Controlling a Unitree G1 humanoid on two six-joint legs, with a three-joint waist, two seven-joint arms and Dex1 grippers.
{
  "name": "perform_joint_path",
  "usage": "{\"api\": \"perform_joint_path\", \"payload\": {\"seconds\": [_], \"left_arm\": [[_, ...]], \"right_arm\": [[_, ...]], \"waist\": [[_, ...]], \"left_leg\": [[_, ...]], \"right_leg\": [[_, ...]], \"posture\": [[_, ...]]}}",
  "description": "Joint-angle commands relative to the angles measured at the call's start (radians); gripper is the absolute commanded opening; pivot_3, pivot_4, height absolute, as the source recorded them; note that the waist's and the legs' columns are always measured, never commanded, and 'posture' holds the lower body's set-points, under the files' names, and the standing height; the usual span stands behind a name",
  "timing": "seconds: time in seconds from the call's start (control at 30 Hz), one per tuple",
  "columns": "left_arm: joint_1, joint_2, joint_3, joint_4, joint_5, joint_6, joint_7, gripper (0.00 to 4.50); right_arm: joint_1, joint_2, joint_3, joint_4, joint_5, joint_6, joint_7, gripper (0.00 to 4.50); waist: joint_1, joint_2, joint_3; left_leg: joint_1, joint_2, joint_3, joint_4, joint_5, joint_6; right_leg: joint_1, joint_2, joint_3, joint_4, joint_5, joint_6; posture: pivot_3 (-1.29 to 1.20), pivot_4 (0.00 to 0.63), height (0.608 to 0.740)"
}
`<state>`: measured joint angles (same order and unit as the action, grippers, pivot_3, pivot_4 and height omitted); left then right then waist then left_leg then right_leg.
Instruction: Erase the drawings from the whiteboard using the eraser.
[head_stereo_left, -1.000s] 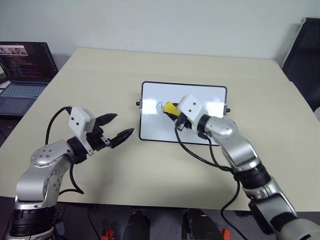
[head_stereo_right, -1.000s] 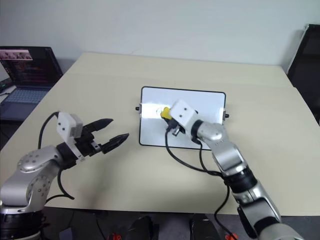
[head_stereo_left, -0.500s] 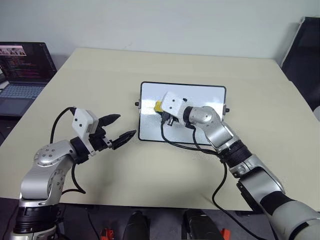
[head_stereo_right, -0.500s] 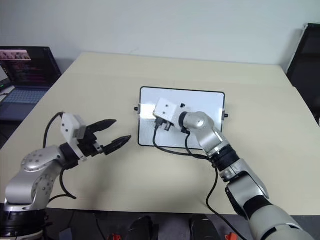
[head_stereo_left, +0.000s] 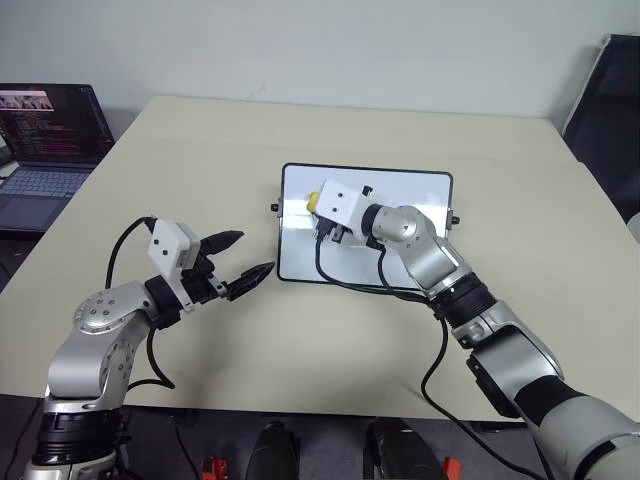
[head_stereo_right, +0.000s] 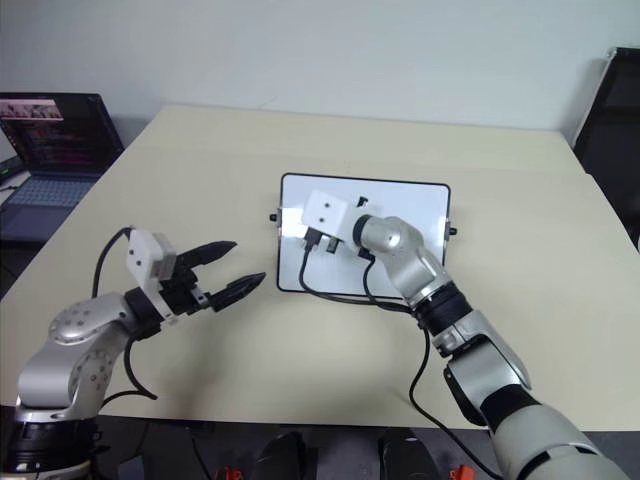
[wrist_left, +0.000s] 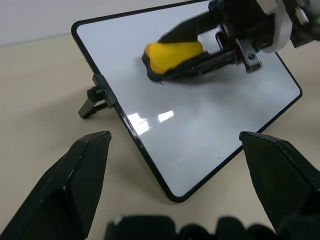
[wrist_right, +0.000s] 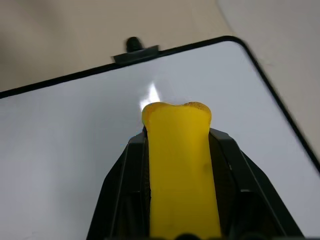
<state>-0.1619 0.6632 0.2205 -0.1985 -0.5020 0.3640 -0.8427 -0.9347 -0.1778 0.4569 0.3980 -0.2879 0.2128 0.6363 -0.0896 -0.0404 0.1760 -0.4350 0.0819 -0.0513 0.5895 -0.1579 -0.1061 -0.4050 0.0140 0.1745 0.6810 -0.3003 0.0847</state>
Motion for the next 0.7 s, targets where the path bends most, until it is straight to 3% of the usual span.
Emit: {"api": "perform_joint_path", "payload": {"seconds": [0.03, 0.2, 0.33, 0.53, 0.63, 0.7], "left_arm": [[-0.012, -0.001, -0.002, -0.021, -0.001, -0.016, -0.004, 4.5], [-0.018, -0.003, -0.008, -0.023, -0.001, -0.013, -0.001, 4.5], [-0.023, -0.003, -0.014, -0.021, -0.003, -0.014, 0.001, 4.5], [-0.031, -0.005, -0.018, -0.015, -0.003, -0.014, 0.0, 4.5], [-0.037, -0.007, -0.022, -0.015, -0.002, -0.011, 0.0, 4.5], [-0.042, -0.007, -0.025, -0.016, -0.003, -0.009, -0.001, 4.5]], "right_arm": [[0.024, -0.024, 0.023, -0.03, -0.014, 0.023, 0.059, 1.24], [-0.049, -0.024, -0.046, 0.069, -0.072, -0.044, -0.171, 1.24], [-0.05, -0.039, -0.04, 0.088, -0.068, -0.044, -0.148, 1.24], [0.042, -0.096, 0.035, -0.018, -0.055, 0.004, 0.08, 1.24], [0.038, -0.092, 0.017, -0.015, -0.079, 0.002, 0.031, 1.24], [0.002, -0.083, -0.02, 0.03, -0.102, -0.017, -0.089, 1.24]], "waist": [[0.0, 0.0, 0.0], [0.002, 0.0, 0.0], [0.002, 0.0, 0.0], [0.002, 0.0, 0.0], [0.001, 0.0, 0.0], [0.001, 0.0, 0.0]], "left_leg": [[0.0, 0.0, 0.0, 0.0, 0.0, 0.0], [0.0, 0.0, 0.0, 0.003, 0.0, 0.0], [0.0, 0.0, 0.0, 0.004, 0.002, 0.001], [0.0, 0.0, 0.0, 0.003, 0.001, 0.001], [0.001, 0.0, 0.0, 0.003, 0.002, 0.001], [0.001, 0.0, 0.0, 0.003, 0.002, 0.001]], "right_leg": [[0.0, 0.0, 0.0, 0.0, 0.0, 0.0], [0.0, 0.0, 0.0, 0.0, -0.001, 0.001], [0.001, 0.0, 0.001, 0.0, -0.001, -0.002], [0.001, 0.0, 0.001, 0.0, 0.0, 0.001], [0.001, 0.0, 0.0, 0.0, 0.0, 0.001], [0.001, 0.0, 0.001, 0.001, -0.001, -0.002]], "posture": [[0.0, 0.15, 0.74], [0.0, 0.15, 0.74], [0.0, 0.15, 0.74], [0.0, 0.15, 0.74], [0.0, 0.15, 0.74], [0.0, 0.15, 0.74]]}}
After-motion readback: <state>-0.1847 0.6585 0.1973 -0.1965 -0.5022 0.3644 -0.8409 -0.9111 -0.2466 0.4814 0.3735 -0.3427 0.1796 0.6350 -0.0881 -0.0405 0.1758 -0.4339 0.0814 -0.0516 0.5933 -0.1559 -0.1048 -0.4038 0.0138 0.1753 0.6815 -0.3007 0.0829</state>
